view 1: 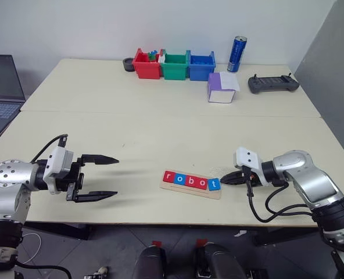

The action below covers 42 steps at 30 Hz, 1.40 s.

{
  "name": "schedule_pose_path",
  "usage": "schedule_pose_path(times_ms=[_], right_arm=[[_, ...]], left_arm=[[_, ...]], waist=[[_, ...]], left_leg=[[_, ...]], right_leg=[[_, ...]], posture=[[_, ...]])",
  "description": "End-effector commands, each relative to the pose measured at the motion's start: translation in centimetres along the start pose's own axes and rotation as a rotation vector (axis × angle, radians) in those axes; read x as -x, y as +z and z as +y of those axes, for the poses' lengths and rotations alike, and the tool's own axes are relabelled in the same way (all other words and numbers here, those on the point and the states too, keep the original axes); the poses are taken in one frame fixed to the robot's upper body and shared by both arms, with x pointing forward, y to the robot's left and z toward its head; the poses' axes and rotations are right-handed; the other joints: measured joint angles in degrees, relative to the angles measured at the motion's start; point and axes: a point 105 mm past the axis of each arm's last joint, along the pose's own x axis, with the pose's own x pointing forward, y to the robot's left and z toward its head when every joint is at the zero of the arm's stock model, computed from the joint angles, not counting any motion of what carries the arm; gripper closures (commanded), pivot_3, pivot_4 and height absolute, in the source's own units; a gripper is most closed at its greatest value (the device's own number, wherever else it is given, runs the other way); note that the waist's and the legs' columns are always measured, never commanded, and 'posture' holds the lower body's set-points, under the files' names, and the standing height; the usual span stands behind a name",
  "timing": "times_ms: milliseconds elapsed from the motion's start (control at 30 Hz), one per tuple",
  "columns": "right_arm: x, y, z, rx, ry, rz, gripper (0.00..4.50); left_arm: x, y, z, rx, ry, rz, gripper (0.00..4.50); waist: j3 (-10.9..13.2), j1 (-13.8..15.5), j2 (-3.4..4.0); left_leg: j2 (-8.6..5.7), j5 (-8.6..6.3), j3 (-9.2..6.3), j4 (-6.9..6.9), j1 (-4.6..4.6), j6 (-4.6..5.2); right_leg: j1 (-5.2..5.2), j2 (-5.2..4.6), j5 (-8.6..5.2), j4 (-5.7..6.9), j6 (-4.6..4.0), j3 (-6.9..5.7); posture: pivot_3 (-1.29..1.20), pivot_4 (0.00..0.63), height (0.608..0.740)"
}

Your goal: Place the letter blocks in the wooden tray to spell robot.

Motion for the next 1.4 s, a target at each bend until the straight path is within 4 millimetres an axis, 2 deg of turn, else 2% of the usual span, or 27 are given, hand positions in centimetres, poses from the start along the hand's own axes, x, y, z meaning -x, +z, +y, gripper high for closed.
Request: schedule_pose_path(times_ms=[33, 267, 433, 533, 700, 800, 900, 1067, 1167, 1267, 1400], right_arm=[[-0.2, 0.6, 0.6, 0.051, 0.014, 0.004, 4.46], [-1.0, 1.1, 1.5, 0.064, 0.042, -0.006, 4.46], [-0.8, 1.4, 1.8, 0.076, 0.053, 0.004, 4.46], [0.2, 1.1, 0.8, 0.081, 0.004, 0.029, 4.46], [4.0, 0.8, -2.0, 0.01, -0.194, 0.001, 4.46], [7.0, 0.3, -1.0, -0.063, -0.195, -0.031, 3.92], [10.9, 0.4, 0.7, -0.12, -0.168, -0.076, 2.87], [15.6, 0.0, 1.6, -0.205, -0.195, -0.086, 1.11], [17.8, 0.1, 1.6, -0.305, -0.206, -0.192, 0.06], [18.0, -0.3, 2.1, -0.319, -0.179, -0.21, 0.02], [17.0, 0.0, 2.2, -0.296, -0.158, -0.201, 0.02]], left_arm=[[0.4, 0.5, 0.1, -0.029, 0.006, 0.002, 0.0], [0.4, 0.5, 0.3, -0.032, 0.007, 0.004, 0.0], [0.4, 0.6, 0.4, -0.034, 0.007, 0.003, 0.0], [0.4, 0.6, 0.4, -0.035, 0.007, 0.003, 0.0], [0.8, 1.1, 0.8, -0.048, 0.029, -0.005, 0.0], [1.3, 1.7, 1.1, -0.048, 0.066, -0.027, 0.0], [2.4, 3.0, 1.2, -0.025, 0.112, -0.032, 0.0], [3.8, 5.3, 1.0, -0.006, 0.118, -0.013, 0.0], [4.1, 6.3, 0.8, 0.003, 0.111, -0.002, 0.0], [4.1, 6.5, 0.9, -0.006, 0.106, 0.019, 0.0], [3.9, 5.9, 1.0, -0.028, 0.12, 0.034, 0.0]], waist=[[0.0, 0.0, 0.0], [0.0, 0.01, 0.0], [0.0, 0.03, 0.0], [0.0, 0.06, 0.0], [0.01, 0.07, 0.01], [0.0, 0.21, 0.0], [0.0, 0.61, 0.0], [0.02, 0.36, 0.01], [0.02, 0.35, 0.03], [0.02, 0.5, 0.04], [0.06, 0.4, 0.1]], left_leg=[[0.0, 0.0, 0.0, 0.0, 0.0, 0.0], [0.01, 0.0, -0.01, 0.0, 0.0, 0.0], [0.0, 0.0, -0.01, 0.0, 0.0, 0.0], [0.0, 0.0, -0.01, 0.0, 0.0, 0.0], [-0.01, 0.0, -0.01, 0.0, -0.01, 0.0], [-0.01, 0.0, -0.01, -0.02, -0.02, 0.0], [-0.03, -0.01, -0.04, -0.04, -0.05, -0.01], [0.0, -0.03, -0.03, -0.03, -0.01, 0.0], [0.01, -0.03, -0.04, -0.07, 0.09, 0.0], [0.0, -0.03, -0.06, -0.05, 0.09, 0.0], [0.0, -0.03, -0.02, -0.06, 0.03, -0.01]], right_leg=[[0.0, 0.0, 0.0, 0.0, 0.0, 0.0], [0.0, 0.0, 0.0, 0.0, 0.0, -0.01], [0.0, 0.0, 0.0, 0.0, 0.0, -0.01], [0.0, 0.0, 0.0, 0.0, 0.0, -0.01], [-0.01, 0.0, 0.0, -0.01, 0.0, 0.0], [-0.01, 0.0, -0.01, -0.03, 0.0, -0.01], [0.0, -0.01, -0.01, -0.08, -0.01, -0.02], [0.01, 0.0, -0.02, -0.1, 0.0, -0.01], [0.04, 0.0, -0.02, -0.08, 0.0, -0.01], [0.05, 0.01, -0.02, -0.07, 0.0, -0.01], [0.01, 0.01, -0.03, -0.07, -0.02, 0.02]], posture=[[0.0, 0.15, 0.74], [0.0, 0.15, 0.74], [0.0, 0.15, 0.74], [0.0, 0.15, 0.74], [0.0, 0.15, 0.74], [0.0, 0.15, 0.74], [0.0, 0.15, 0.74], [0.0, 0.15, 0.74], [0.0, 0.15, 0.74], [0.0, 0.15, 0.74], [0.0, 0.15, 0.74]])
